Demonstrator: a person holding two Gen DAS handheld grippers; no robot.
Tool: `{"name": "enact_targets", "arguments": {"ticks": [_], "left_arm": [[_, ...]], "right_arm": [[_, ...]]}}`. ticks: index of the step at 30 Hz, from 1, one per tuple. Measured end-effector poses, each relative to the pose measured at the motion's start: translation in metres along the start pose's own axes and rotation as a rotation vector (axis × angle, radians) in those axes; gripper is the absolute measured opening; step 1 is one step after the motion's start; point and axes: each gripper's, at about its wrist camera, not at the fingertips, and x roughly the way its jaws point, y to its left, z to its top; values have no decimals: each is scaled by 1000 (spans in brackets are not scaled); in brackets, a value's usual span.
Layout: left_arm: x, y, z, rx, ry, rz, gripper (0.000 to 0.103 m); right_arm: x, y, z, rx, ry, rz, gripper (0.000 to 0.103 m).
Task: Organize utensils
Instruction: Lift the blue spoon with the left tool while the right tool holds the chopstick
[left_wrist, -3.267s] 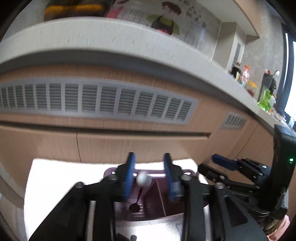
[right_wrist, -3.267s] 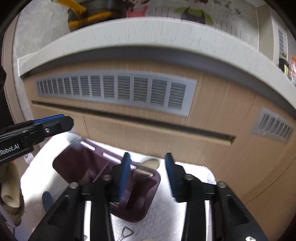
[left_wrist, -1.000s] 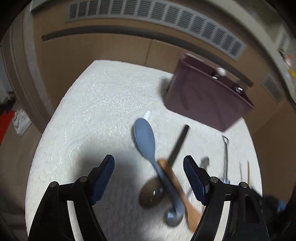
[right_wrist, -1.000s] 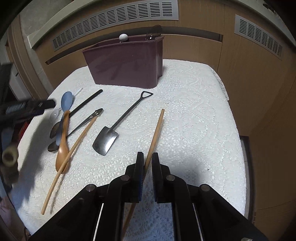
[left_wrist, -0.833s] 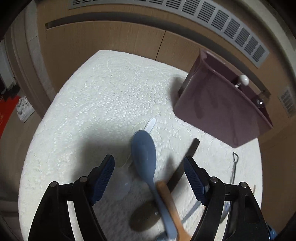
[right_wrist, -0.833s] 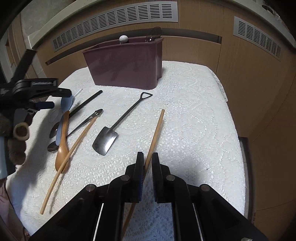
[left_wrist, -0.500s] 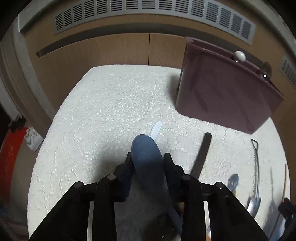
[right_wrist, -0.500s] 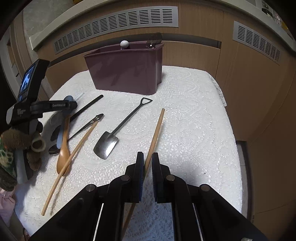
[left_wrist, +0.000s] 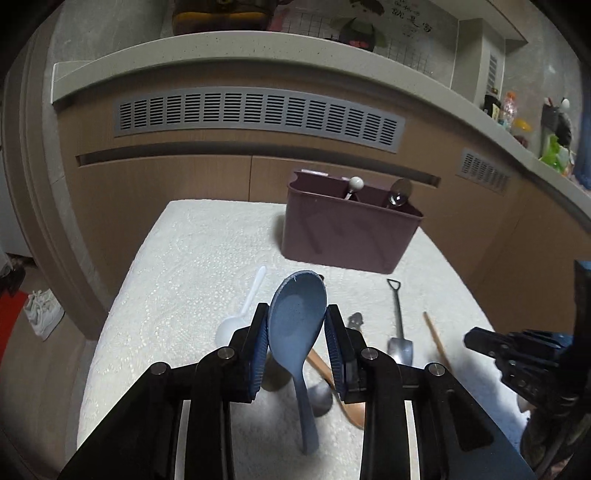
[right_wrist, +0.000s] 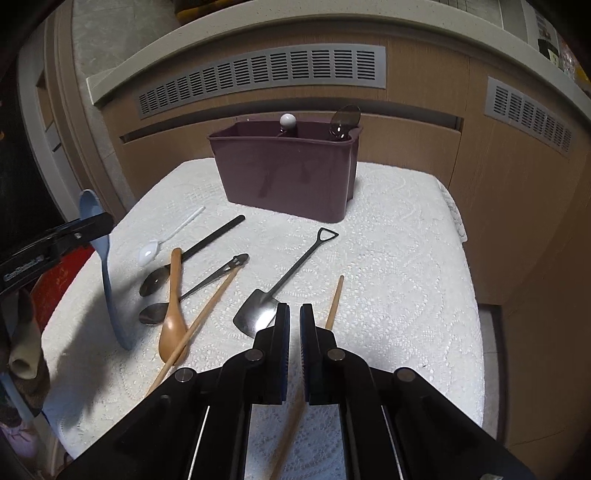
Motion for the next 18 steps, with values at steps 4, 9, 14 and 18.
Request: {"name": "enact_targets", "arguments": {"ticks": [4,9,14,18], "left_arm": [[-14,0,-2,-10,-26,4,31],[-20,2,-5,-14,-42,-21,31],[-9,15,-6,-49,-5,7,31],[13,35,-11,-98,88,56,34]], "right_arm": [[16,-14,-6,42,95,-39,14],[47,-20,-9,108,179,-45,14],[65,-7,-4,58,185,-125,7],[44,-2,3,39,122,-83,7]]}}
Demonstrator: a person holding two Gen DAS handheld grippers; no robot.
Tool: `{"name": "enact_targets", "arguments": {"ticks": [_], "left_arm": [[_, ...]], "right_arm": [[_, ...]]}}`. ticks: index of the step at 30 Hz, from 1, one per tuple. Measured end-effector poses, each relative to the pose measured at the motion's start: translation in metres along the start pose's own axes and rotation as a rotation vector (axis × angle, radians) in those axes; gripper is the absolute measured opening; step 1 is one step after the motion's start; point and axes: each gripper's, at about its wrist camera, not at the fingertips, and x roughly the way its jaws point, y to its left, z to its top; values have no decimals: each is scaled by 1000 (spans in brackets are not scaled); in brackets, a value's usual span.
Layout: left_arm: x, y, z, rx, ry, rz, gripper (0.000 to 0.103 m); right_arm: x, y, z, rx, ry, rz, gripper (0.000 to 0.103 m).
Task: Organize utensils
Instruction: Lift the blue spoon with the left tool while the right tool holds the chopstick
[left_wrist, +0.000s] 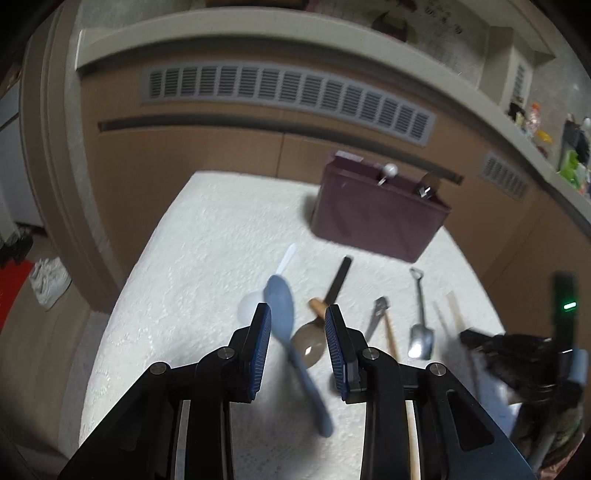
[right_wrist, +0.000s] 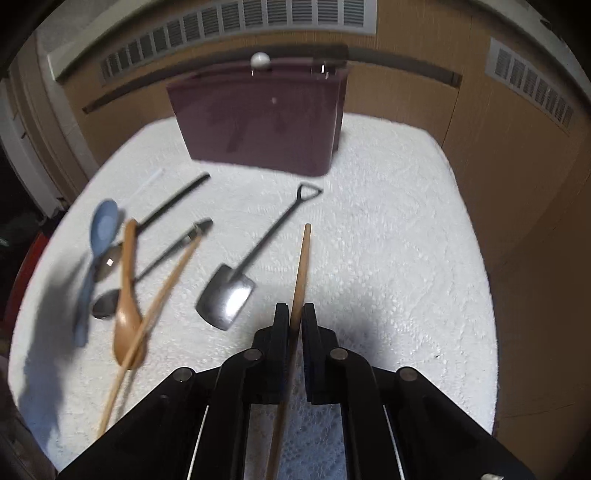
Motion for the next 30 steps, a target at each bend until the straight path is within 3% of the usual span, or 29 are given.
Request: {"name": "enact_targets", "arguments": {"ticks": [3,9,14,17,18,20,22,27,30], "left_arm": [[20,9,-4,-45,74,-7,45],[68,5,6,-101,186,40,47],[103,-5,18,-93,216,105,47],[112,-16,18,-16,191,130,46],[111,-18,15,13,180,137,44],[106,-17,11,39,165,130,25],[96,-9,7,21,158,86,12],[57,-4,-5,29,108,26,11],[53,-3,-4,19,113,15,11]], "right_arm": [[-23,-8,5,32,-58,33,6],[-42,-13,0,37,-118,13,6],[-37,-10,-8,20,-118,5,6],[-33,-10,-11,15,-105,11,6],[-32,-10,-12,17,-102,13,6],[-31,-13,-13,20,-98,14,6],[-30,-15,-15,24,-97,16,6],[-31,-15,-15,24,-103,39,6],[-30,-11,-14,16,-99,50,6]]}}
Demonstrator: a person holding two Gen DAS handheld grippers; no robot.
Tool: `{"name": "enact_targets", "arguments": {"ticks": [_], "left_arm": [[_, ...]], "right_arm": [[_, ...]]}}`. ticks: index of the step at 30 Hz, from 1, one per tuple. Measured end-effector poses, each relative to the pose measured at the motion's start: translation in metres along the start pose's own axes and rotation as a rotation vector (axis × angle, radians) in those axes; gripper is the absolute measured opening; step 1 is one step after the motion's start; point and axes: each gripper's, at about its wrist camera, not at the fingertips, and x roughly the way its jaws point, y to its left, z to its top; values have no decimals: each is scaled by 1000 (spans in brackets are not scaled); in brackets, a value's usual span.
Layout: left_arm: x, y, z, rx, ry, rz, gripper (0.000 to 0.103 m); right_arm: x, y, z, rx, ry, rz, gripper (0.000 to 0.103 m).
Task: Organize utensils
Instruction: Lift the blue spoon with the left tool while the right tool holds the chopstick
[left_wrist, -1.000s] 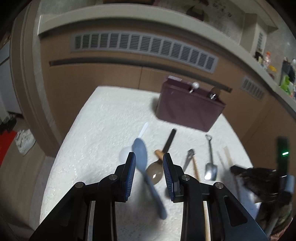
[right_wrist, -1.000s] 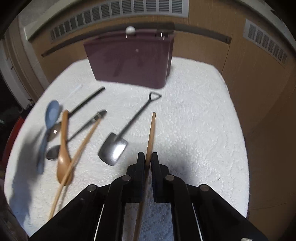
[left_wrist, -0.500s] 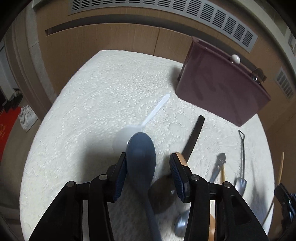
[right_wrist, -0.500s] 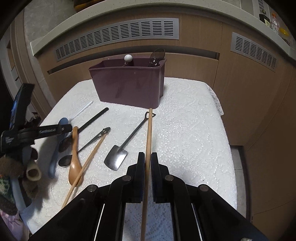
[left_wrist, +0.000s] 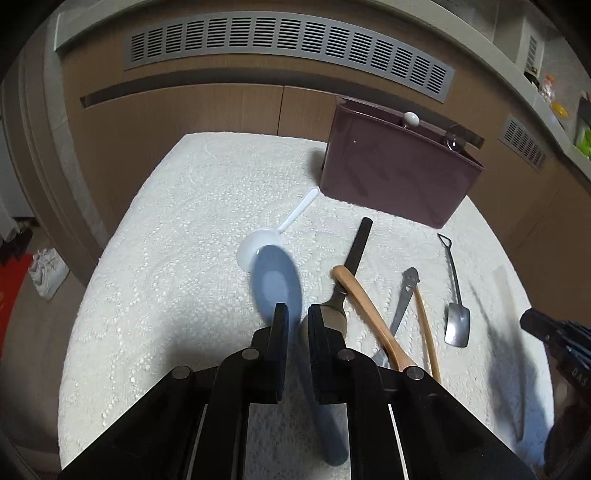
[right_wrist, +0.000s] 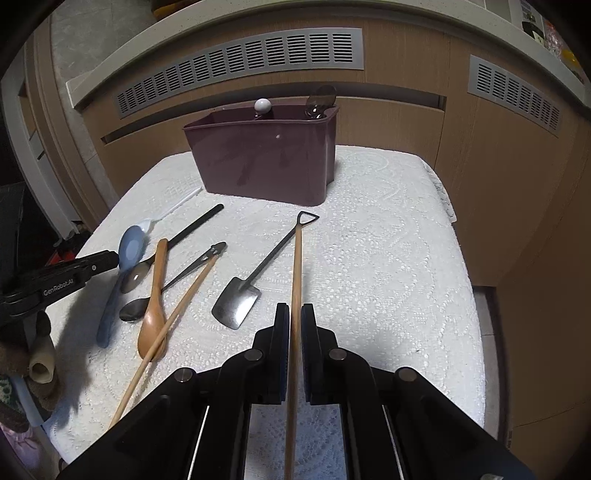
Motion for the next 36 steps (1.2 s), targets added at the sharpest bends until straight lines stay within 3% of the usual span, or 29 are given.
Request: {"name": "enact_targets", "arguments": {"ticks": [3,4,5,7,8,15,16,17,18,20,22,23,25,27,28,30,32,36], "left_arm": [[9,14,9,-60,49,-13,15],[10,18,11,-82,52,4,23],[12,22,13,-107,52,33,40],[11,26,14,-154,32,46,61],[11,24,14,-168,24,41,61],[43,-3,23,-138,84,118,60],[50,-6,23,-120,82,133,53],[52,-8,23,-90,58,165,38],[54,-11,22,-61,39,192,32],[50,-9,20,-48,17,169,32],[39,-8,16,-37,-14,150,32],[31,-8,14,-24,-37,147,32],[14,-7,10,-12,-73,123,32],[-2,-6,7,-5,-101,78,31],[-8,-6,6,-2,-113,59,31],[-22,-6,3,7,-141,25,30],[-33,-7,2,8,-162,1,30],[-46,-6,2,12,-195,-21,29]], "right_arm": [[-1,4,0,-6,7,-1,6],[-2,5,-1,-11,3,-7,6],[-3,5,-1,-14,1,-10,6],[-4,7,-2,-18,-2,-20,6],[-3,7,-2,-20,-1,-22,6],[5,7,-7,-21,19,-40,6],[5,6,-8,-19,19,-49,6],[4,4,-9,-21,15,-68,6],[4,3,-9,-28,11,-87,7],[3,-1,-11,-40,8,-108,17],[3,-9,-13,-23,12,-81,41],[5,-11,-14,-15,17,-71,43],[12,-12,-14,-8,48,-54,43],[25,-9,-11,-2,89,-24,36],[32,-7,-9,-5,107,-24,26],[44,1,-8,-33,129,-47,20],[45,9,-6,-70,125,-70,5],[27,12,-3,-69,76,-71,5]]}}
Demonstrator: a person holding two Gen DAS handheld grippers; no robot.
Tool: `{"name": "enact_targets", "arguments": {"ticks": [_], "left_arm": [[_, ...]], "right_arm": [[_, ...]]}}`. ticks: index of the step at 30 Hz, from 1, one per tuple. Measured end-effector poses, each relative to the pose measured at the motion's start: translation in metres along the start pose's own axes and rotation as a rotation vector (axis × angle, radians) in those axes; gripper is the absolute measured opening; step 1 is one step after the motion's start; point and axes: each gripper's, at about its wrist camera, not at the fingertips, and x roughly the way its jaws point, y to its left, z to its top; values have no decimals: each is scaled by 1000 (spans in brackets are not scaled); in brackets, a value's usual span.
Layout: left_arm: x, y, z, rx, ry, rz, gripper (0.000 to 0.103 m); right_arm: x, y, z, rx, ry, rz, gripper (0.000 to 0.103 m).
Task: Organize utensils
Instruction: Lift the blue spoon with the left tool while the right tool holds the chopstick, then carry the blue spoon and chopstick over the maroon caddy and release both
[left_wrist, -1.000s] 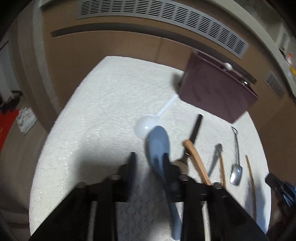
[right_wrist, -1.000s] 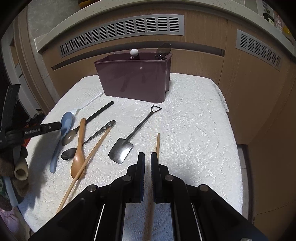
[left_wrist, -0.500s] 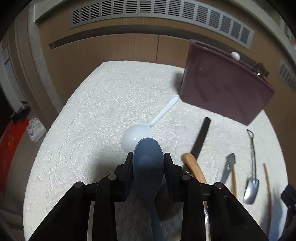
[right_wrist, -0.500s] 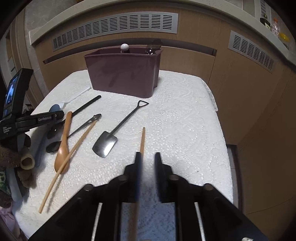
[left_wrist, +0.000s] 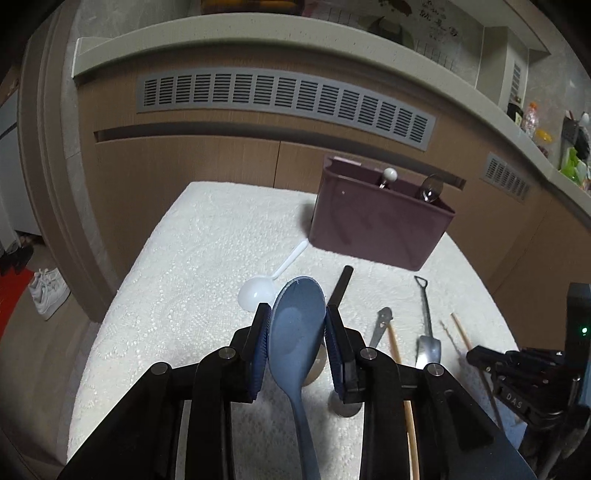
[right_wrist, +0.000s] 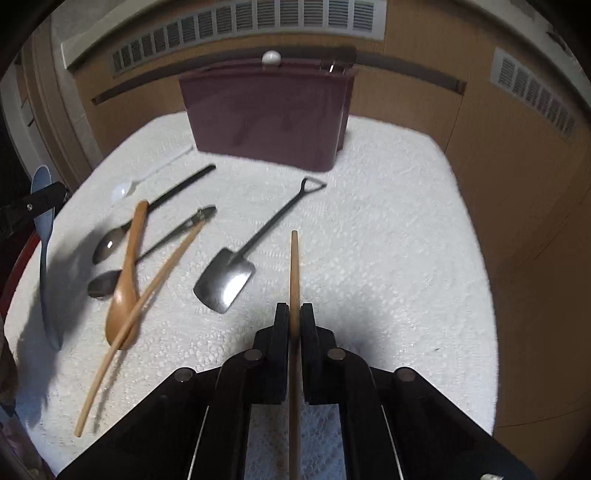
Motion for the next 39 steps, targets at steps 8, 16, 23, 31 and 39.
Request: {"name": "enact_targets", "arguments": {"ticks": [8,16,23,31,39], "left_arm": [[-30,-13,19,16,-65,-64,13],[-37,-26,51,54,-105,-133,12],[-56,-37,86,85,-167,-145,12],[-84,-67,180,180,-392,-141,12],[-25,-59,231,160,-367,-163,12]], "right_arm": [[-62,-6,16,45,-170,52,5],[-75,-11,40,64,-220,101,5],[-91,-20,70,76,-258,112,5],[-169,-32,161,87,-622,110,5],[-144,-33,223,114,-681,78,5]]}}
